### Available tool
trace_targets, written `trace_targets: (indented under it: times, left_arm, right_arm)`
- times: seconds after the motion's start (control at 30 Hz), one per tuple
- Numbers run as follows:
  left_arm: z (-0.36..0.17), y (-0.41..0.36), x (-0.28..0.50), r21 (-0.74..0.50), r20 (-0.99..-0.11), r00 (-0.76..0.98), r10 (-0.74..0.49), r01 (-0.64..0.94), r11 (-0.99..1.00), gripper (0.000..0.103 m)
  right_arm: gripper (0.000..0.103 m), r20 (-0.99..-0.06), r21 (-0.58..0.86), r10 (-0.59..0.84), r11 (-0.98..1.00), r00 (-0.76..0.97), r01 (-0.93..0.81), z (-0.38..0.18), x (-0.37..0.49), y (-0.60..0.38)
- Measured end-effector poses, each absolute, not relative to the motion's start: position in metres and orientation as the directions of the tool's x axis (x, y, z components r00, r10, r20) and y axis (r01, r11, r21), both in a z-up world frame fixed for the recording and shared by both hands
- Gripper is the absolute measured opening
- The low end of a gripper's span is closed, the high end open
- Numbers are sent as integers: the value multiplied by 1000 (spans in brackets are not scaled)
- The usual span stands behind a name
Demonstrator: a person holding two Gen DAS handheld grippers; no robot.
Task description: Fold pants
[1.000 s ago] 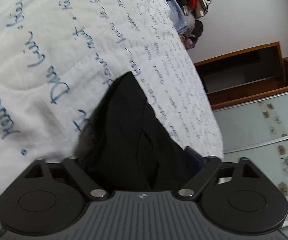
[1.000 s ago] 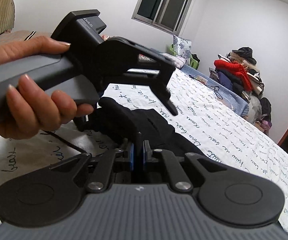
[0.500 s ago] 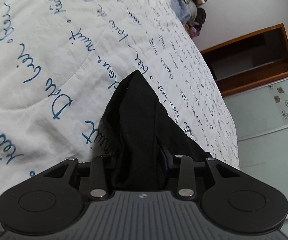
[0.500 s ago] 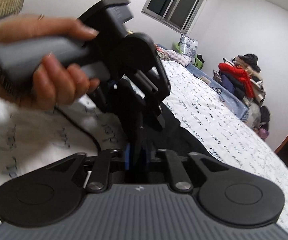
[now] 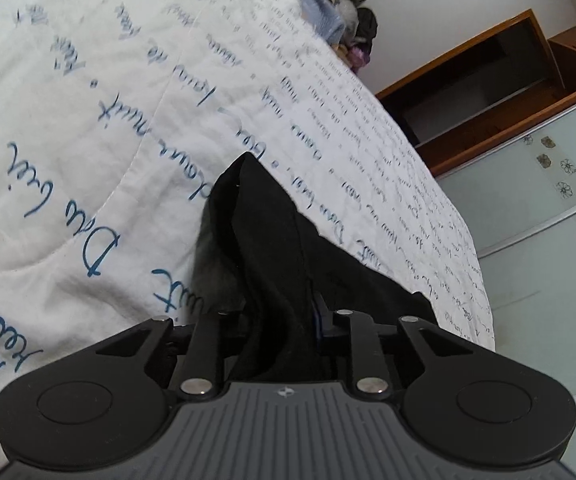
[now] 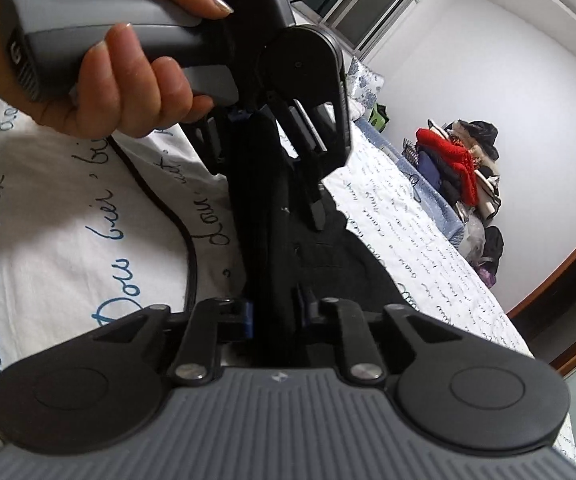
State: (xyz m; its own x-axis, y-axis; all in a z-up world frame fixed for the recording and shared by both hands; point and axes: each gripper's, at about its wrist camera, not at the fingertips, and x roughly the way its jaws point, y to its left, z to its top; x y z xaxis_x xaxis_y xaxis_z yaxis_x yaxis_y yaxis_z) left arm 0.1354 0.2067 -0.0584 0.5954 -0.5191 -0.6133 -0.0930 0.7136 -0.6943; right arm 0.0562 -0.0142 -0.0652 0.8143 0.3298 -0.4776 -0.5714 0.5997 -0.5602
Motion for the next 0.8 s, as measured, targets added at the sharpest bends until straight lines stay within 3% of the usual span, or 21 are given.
trace_targets:
  times: [0.1,0.2,0.33,0.5,0.6,0.73,0.8]
  left_arm:
    - [-46,198,131,-661,-614,625,-483,-73,746,22]
    - [-36,190,126,-633,-612,646,-456,-55,772,22]
    - [-27,188,123,-639,-593,658,-464,-34,769,21]
    - [-16,177,116,-602,-593,676,-438,-10,799,21]
    - [-14,173,117,-594,-595,678,-431,-10,804,21]
    - [-10,173,116,-606,-587,680,-439,-9,796,21]
    - [-8,172,115,-612,-584,679,-446,-7,791,21]
  right_arm:
    - [15,-474,-530,356,616,806,-583,-58,53,-21]
    - [27,-527,-413,458,599,716,-686,-41,52,-41]
    - [27,-489,-252,529,675,694,-693,-4,59,-98]
    - [18,-531,-175,298,877,793,-447,-2,132,-172]
    - [12,-596,-45,287,920,749,-389,-16,180,-201]
    - [11,-676,-60,212,939,705,-339,-45,222,-200]
    - [11,-674,-52,203,946,710,-321,-52,221,-198]
